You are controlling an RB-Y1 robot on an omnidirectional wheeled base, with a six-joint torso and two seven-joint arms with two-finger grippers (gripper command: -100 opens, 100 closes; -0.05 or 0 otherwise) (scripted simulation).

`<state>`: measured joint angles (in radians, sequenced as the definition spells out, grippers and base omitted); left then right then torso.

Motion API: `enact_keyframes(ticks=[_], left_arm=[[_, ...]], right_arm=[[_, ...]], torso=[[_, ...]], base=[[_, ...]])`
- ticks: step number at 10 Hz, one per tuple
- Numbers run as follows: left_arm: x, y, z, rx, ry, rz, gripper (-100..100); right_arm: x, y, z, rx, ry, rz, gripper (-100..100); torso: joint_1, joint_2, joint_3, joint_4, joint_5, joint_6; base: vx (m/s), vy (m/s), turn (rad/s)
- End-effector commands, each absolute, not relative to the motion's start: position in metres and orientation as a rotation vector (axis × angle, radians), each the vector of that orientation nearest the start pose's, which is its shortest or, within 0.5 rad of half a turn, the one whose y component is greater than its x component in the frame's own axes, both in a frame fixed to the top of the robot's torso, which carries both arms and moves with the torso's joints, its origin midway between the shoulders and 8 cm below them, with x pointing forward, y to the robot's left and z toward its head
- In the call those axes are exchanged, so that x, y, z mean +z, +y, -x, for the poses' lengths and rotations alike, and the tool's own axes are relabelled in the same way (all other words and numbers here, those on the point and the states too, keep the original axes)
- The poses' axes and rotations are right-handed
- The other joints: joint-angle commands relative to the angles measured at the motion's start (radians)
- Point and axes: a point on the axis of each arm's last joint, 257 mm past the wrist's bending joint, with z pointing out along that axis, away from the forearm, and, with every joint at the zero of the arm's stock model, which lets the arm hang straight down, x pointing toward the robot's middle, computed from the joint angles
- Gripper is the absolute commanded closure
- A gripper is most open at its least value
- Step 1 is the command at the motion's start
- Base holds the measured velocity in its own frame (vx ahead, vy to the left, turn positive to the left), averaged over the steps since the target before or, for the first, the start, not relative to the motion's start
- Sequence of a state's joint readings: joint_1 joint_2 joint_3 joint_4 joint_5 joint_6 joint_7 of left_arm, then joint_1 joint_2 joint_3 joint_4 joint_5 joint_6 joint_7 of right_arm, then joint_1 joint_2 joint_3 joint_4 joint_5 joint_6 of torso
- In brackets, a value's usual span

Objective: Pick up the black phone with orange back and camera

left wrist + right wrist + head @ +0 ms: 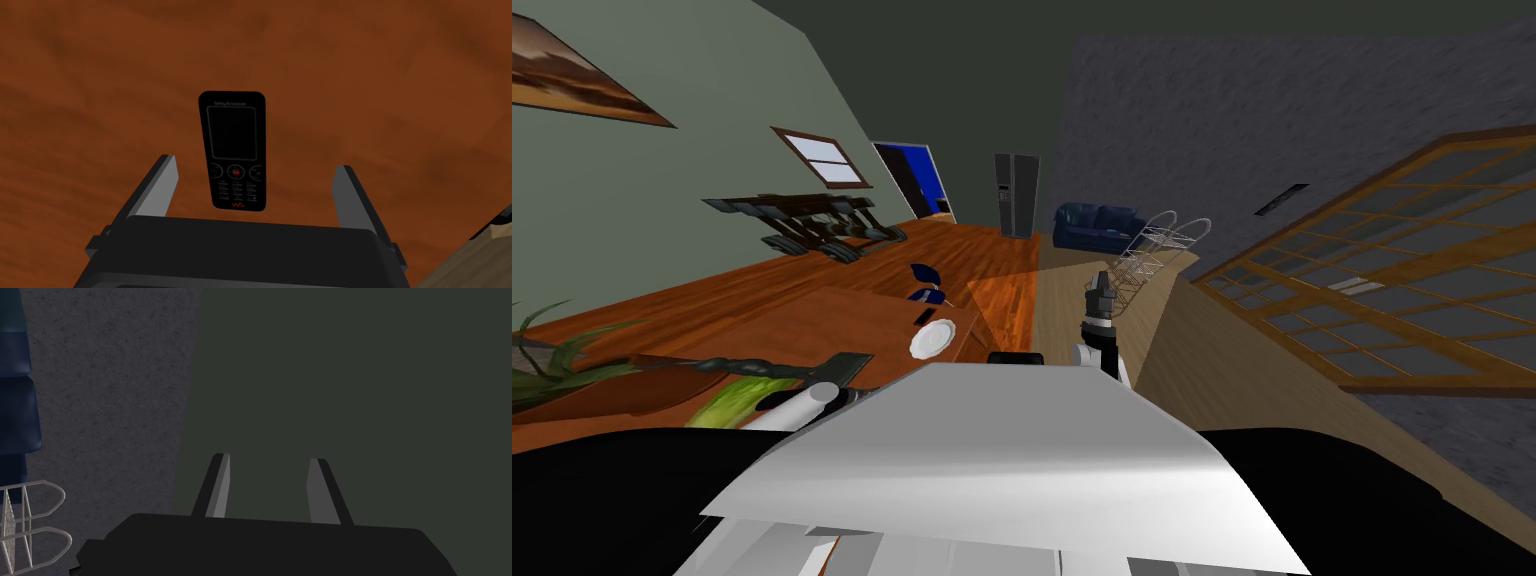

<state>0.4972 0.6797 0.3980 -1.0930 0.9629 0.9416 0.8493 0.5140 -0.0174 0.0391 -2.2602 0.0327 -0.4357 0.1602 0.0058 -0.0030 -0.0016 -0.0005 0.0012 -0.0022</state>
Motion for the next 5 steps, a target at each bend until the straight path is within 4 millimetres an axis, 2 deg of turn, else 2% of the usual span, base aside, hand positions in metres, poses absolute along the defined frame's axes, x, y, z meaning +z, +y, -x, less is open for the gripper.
enact_keyframes(ticks=[1,2,3,4,5], left_arm=[[-0.511,0.594,-0.022,-0.083,-0.317,3.069,-100],[-0.524,0.576,-0.001,-0.025,-0.376,3.102,-100],[-0.515,0.588,-0.013,-0.063,-0.338,3.082,-100],[-0.516,0.586,-0.011,-0.055,-0.345,3.087,0],[-0.520,0.589,-0.021,-0.070,-0.356,3.089,-100]], right_arm=[[-0.003,-0.265,-0.359,1.147,0.755,-0.638,0],[-0.003,-0.265,-0.359,1.146,0.755,-0.638,0],[-0.003,-0.265,-0.359,1.146,0.755,-0.638,0],[-0.003,-0.265,-0.359,1.146,0.755,-0.638,0],[-0.003,-0.265,-0.359,1.147,0.755,-0.638,0]], torso=[[0.000,0.000,0.000,0.000,0.000,0.000],[0.002,-0.001,0.000,0.000,0.000,0.000],[0.006,-0.001,0.000,0.000,0.001,0.000],[0.002,0.000,0.000,0.000,0.001,0.000],[-0.003,0.001,0.001,0.000,0.000,0.000]], base=[[0.046,0.109,-0.087],[0.042,0.176,-0.057],[0.014,0.089,-0.016],[0.003,0.015,-0.002],[-0.062,0.000,-0.135]])
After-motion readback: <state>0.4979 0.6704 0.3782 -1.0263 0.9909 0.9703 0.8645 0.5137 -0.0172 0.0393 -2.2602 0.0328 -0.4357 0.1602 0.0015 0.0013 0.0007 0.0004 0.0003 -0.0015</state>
